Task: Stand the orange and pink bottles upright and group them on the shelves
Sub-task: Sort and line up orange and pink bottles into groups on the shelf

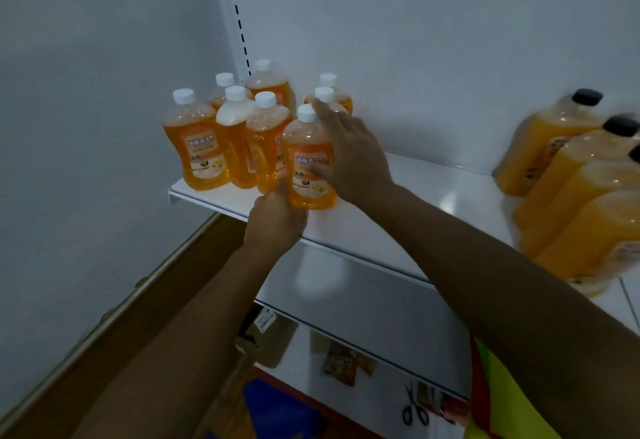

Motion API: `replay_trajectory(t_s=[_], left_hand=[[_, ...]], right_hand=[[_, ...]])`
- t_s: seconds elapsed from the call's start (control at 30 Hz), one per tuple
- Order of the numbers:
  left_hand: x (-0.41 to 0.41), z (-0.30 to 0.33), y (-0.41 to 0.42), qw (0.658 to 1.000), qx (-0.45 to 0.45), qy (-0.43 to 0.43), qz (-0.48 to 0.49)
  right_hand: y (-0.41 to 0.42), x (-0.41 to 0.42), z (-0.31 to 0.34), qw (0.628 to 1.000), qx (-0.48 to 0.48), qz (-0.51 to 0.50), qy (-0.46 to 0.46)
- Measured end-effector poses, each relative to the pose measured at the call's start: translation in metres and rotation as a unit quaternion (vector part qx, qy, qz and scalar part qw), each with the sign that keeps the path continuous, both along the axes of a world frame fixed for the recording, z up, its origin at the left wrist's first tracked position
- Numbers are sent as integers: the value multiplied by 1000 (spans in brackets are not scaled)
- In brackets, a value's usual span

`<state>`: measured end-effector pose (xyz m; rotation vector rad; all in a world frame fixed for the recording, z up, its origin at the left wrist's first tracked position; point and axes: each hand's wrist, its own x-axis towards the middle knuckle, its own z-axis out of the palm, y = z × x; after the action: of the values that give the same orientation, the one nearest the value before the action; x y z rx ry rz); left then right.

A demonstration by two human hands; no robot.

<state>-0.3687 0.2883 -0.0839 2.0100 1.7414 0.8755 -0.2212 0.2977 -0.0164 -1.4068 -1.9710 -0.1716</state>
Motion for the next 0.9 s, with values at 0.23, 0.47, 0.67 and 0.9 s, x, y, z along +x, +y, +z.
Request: replay_trajectory(t_s=[0.23,0.47,0.67,0.9], left_hand=[[-3,-9,-56,992,121,10,-23],[46,-13,-117,979,147,47,-135],[143,-6,-190,956,161,62,-239],[277,-3,-295,916,172,84,-353]], right_hand=[[-41,13,-1,998,-57,-13,0],[-127,57,10,995,-100,-19,-5],[-235,141,17,993,-118,-22,22],[-395,270,4,981,-135,-136,25]])
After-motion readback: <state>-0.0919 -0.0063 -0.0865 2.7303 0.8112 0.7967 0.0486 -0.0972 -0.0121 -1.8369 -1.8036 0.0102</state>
